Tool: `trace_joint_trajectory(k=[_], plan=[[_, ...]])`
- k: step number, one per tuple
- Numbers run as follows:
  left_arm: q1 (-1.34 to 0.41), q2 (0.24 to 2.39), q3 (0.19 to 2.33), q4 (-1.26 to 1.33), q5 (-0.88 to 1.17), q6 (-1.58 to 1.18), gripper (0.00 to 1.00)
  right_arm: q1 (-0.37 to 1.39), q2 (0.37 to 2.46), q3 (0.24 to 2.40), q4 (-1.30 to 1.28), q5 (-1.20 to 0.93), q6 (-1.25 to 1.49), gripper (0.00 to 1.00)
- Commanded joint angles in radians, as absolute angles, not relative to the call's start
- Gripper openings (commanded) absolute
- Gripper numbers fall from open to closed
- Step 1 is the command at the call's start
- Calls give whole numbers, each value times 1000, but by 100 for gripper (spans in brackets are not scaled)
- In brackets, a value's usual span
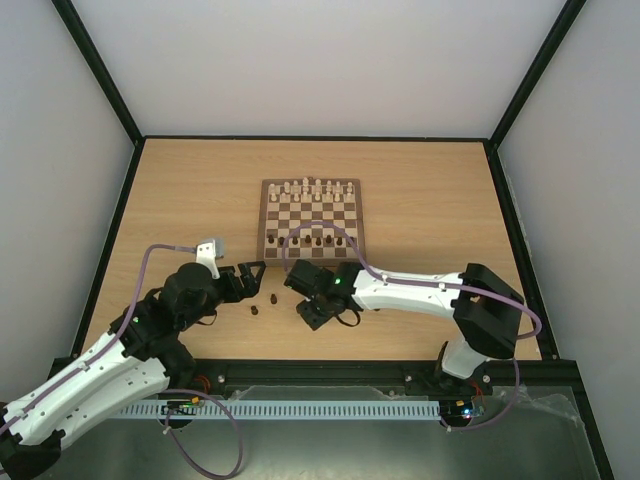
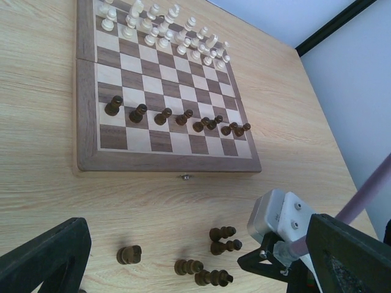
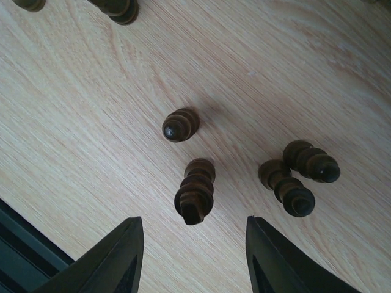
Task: Set up the chess pieces on the board
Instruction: Pick up the chess piece at the center of the board.
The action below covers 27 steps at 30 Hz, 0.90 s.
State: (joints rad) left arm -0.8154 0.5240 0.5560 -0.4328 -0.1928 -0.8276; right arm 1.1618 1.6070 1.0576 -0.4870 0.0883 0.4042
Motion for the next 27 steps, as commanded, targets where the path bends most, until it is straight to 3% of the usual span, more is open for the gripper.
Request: trace_joint_trajectory(k=[1, 15, 24, 27], plan=[[-821, 519, 560, -431, -215, -821, 100, 1170, 1632, 1085, -509, 105, 406, 46], [-820, 518, 564, -429, -228, -806, 99, 1170, 1713, 1134, -525, 133, 403, 36], [-821, 518, 563, -430, -235, -798, 99, 1170, 1725, 1150, -537, 146, 400, 18], [-820, 520, 564, -433, -239, -795, 100, 1170, 1718, 1162, -547, 150, 399, 16]])
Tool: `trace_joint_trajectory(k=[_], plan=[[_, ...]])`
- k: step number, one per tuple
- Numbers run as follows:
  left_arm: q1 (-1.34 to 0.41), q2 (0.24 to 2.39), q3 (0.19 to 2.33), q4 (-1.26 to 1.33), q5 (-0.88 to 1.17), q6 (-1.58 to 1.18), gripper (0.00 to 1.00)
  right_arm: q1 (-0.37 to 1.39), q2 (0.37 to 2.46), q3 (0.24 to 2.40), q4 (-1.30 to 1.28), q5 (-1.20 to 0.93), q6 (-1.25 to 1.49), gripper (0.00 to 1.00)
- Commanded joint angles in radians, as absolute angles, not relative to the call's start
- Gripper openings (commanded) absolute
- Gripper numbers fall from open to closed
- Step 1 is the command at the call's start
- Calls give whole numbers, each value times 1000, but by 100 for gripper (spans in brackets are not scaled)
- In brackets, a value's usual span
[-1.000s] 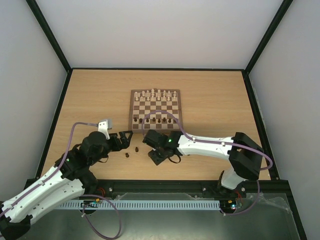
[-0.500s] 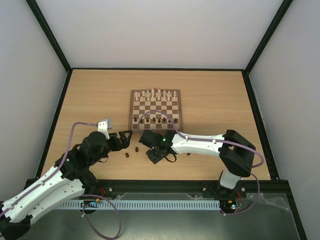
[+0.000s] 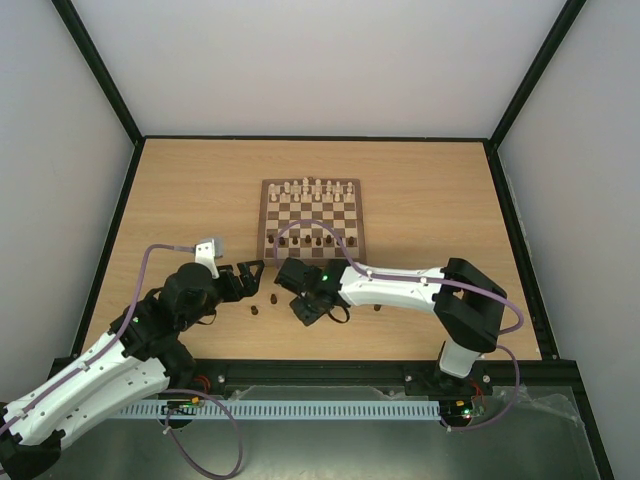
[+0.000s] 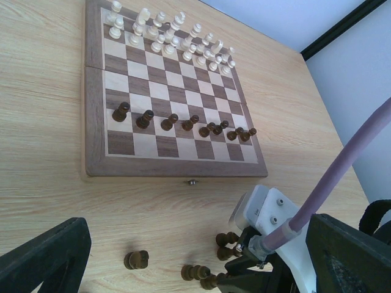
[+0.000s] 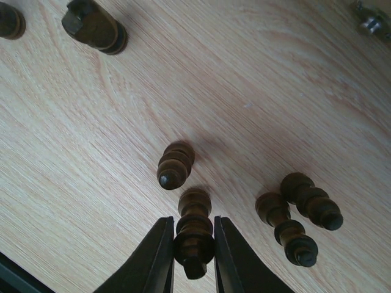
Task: Set up the chess pieces on the board
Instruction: Pick up the chess piece at the center of the board, then place the chess piece on the chessboard.
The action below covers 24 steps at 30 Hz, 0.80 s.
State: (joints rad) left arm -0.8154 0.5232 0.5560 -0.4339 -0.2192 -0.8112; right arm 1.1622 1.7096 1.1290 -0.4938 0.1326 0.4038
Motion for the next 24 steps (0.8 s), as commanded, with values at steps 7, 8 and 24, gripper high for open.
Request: trace_joint_trajectory(k=[7, 8, 24], plan=[[-821, 522, 581, -441, -241, -787, 99, 1168, 1677, 1265, -643, 206, 380, 16], [-821, 522, 584, -442, -241, -785, 99, 1166, 1677, 1288, -664, 221, 376, 16], [-820, 541, 577, -404, -233, -772, 100, 940, 1756, 1542, -799, 272, 330, 16]])
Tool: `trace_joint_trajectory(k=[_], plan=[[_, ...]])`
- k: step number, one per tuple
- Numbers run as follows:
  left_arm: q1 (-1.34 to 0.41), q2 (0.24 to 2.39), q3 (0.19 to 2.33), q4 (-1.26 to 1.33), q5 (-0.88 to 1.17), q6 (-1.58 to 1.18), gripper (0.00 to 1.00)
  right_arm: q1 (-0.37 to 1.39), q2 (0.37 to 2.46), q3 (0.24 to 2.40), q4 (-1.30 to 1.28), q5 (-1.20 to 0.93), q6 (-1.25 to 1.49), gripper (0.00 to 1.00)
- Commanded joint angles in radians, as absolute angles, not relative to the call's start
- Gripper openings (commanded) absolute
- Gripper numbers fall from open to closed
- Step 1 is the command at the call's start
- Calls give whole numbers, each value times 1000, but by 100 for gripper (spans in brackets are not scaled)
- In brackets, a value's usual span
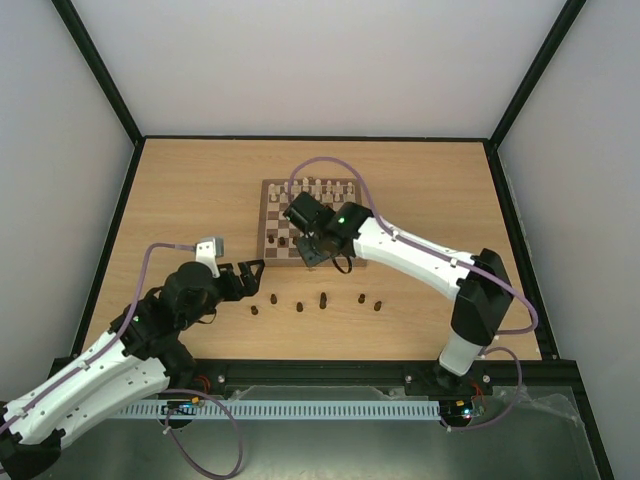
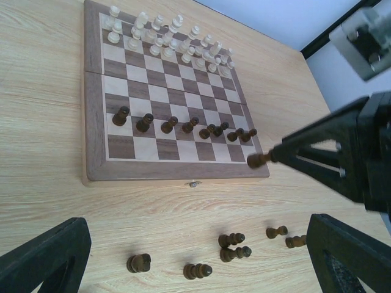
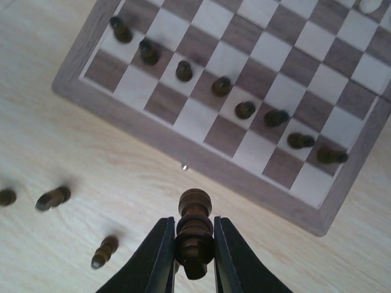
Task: Set up the chess pieces on the board
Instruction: Place the chess piece on the chessboard.
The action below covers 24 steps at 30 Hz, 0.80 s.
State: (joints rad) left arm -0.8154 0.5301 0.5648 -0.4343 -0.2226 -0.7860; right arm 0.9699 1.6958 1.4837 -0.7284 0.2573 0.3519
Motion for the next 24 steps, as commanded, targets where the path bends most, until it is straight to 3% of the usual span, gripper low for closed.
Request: trace_joint_trajectory(k=[1, 24], plan=[[-820, 544, 578, -403, -232, -769, 100, 931, 1772, 1554, -799, 270, 327, 16], [-820, 520, 584, -404, -227, -752, 99, 844, 1967, 1641, -754, 225, 305, 15]])
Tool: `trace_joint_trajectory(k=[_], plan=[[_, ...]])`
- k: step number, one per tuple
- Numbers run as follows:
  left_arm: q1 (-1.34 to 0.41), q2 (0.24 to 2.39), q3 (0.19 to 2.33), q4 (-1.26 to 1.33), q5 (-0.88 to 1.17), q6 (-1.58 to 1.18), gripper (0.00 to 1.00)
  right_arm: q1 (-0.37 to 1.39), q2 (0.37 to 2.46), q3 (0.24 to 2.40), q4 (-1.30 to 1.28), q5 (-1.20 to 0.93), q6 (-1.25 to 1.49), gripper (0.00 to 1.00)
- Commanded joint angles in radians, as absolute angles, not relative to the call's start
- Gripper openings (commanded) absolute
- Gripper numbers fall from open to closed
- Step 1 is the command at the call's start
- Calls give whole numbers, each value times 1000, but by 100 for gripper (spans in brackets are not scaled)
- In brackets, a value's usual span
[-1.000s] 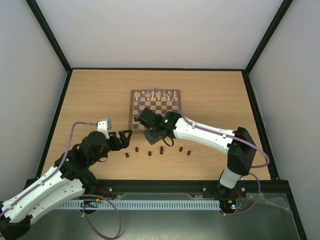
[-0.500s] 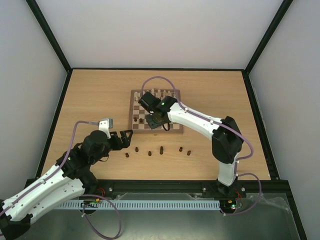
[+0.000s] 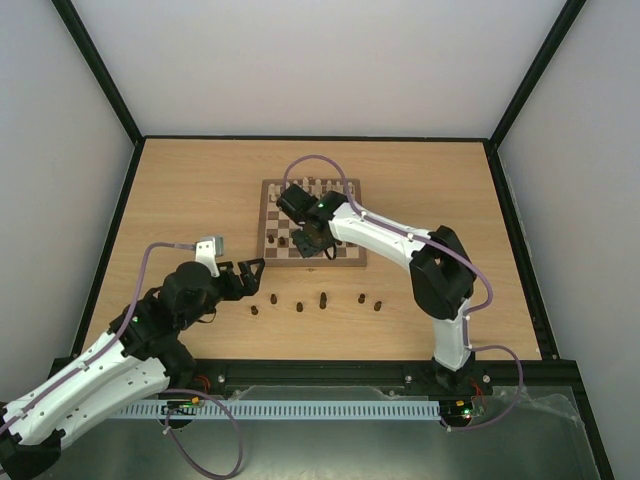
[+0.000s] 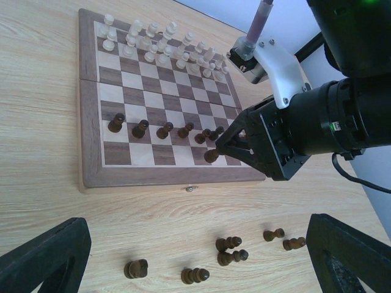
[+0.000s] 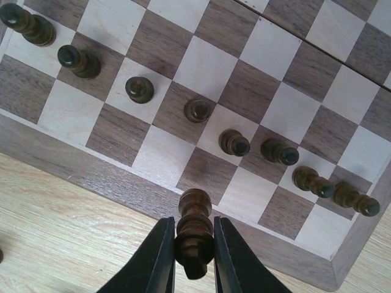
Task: Set up the chess pieces on the board
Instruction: Place the chess piece on the chessboard.
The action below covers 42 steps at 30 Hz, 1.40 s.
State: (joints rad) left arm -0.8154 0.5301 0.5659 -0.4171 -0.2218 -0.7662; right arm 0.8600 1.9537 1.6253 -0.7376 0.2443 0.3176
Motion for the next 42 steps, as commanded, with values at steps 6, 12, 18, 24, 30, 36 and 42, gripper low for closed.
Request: trace_joint_trajectory(k=[6, 12, 18, 24, 30, 36, 42], plan=[[-821, 526, 571, -394, -225, -755, 100, 836, 1977, 1635, -715, 169, 296, 15], [-821, 533, 567, -388, -225, -756, 99, 836, 2025, 1680, -724, 150, 289, 15], [-821, 541, 563, -380, -224, -756, 99, 836, 2048, 1708, -725, 142, 286, 15], [-821, 547, 563, -379, -229, -754, 99, 836, 2068, 1726, -729, 142, 284, 15], [-820, 545, 564, -382, -231, -750, 99, 836, 2079, 1733, -732, 134, 284, 15], [-821, 541, 562, -385, -233, -749, 100, 836, 2085, 1731, -732, 130, 288, 16], [-820, 539, 563, -385, -235, -748, 99, 836, 2086, 1730, -737, 143, 287, 16]])
